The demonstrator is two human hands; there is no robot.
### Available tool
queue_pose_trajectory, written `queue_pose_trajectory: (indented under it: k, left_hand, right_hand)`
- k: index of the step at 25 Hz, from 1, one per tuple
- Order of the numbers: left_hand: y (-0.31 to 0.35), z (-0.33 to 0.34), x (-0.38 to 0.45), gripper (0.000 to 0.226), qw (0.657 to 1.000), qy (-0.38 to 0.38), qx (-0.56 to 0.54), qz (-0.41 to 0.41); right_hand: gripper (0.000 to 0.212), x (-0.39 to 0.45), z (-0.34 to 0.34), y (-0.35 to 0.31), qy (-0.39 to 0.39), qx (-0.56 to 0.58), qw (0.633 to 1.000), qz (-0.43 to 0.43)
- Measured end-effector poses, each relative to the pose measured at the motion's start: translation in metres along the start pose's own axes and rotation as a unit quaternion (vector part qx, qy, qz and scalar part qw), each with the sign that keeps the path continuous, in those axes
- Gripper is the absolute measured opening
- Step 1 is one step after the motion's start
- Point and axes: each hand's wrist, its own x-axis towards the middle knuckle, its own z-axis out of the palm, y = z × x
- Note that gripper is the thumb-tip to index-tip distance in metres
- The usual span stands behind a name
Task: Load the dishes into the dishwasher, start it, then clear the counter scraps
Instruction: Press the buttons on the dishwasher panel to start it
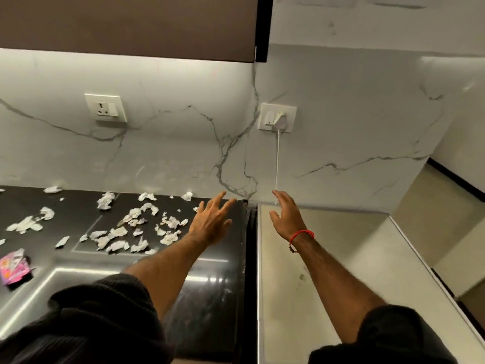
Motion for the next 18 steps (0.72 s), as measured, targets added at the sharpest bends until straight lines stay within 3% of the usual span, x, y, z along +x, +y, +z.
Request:
queue_pose_trajectory:
  k: [4, 9, 18]
  left_hand:
    - [0.024, -0.026, 0.09, 0.078, 1.0, 0.023, 0.006, 0.008]
    - [0.045, -0.06, 0.187, 0.098, 0.998, 0.045, 0.009, -0.038]
    - [0.056, -0.067, 0.26, 0.103, 0.992, 0.002, 0.108, -0.06]
  right_hand:
    - [0.064, 0.062, -0.04, 0.015, 0.023, -0.02, 0.999, -0.01]
    - [0.066, 0.132, -0.072, 0.024, 0.03, -0.021, 0.999, -0.038]
    - [0.064, 0.183, -0.077, 0.041, 0.032, -0.016, 0.998, -0.06]
